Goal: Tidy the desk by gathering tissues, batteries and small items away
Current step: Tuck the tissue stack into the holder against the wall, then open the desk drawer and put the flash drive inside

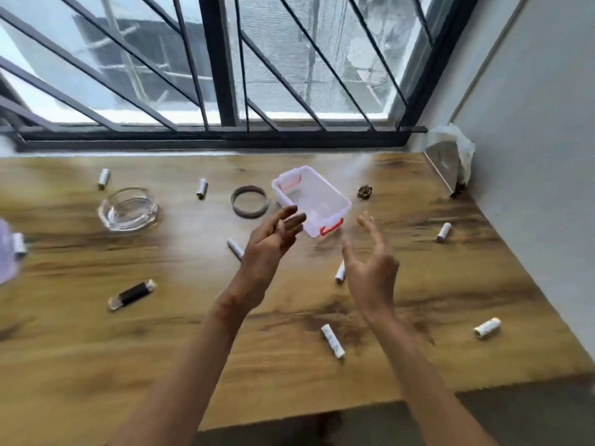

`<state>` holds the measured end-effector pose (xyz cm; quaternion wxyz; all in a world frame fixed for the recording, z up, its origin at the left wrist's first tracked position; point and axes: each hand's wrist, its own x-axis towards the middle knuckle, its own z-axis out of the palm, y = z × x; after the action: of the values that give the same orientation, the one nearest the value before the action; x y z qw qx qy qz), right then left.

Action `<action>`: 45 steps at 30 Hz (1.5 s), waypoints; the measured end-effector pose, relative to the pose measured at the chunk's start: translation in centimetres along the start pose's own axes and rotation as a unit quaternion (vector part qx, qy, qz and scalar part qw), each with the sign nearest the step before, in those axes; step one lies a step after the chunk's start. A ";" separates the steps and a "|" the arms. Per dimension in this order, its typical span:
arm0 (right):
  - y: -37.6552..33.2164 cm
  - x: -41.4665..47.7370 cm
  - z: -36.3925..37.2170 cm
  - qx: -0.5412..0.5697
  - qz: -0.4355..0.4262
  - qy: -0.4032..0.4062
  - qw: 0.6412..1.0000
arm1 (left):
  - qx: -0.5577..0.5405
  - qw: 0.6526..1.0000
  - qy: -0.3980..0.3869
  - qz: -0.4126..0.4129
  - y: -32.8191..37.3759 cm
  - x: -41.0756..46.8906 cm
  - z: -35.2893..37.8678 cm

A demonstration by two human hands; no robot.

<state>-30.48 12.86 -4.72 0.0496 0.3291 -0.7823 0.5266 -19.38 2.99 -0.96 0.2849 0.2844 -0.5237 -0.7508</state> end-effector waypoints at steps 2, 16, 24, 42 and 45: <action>-1.7 -2.5 1.1 0.009 0.004 -0.011 1.000 | -0.011 1.000 0.023 -0.004 -0.1 -2.4 -2.8; -11.1 -12.0 13.2 0.023 -0.077 -0.310 0.947 | -0.045 0.981 0.186 0.016 0.2 -12.5 -18.5; -12.1 -11.2 20.9 -0.061 -0.236 -0.475 0.846 | -0.054 0.956 0.289 0.019 0.7 -12.4 -22.5; -12.5 -12.2 23.3 0.068 -0.198 -0.411 0.887 | 0.210 0.726 0.654 -0.029 0.0 -12.2 -34.3; -13.5 -12.8 23.5 0.101 -0.137 -0.409 0.896 | 0.297 0.682 0.665 -0.065 0.4 -11.8 -37.7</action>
<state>-6.52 -4.43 -9.86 -0.2371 0.6228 -0.6230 0.4097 16.01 -12.08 -9.98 0.4092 0.8122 -0.3722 -0.1852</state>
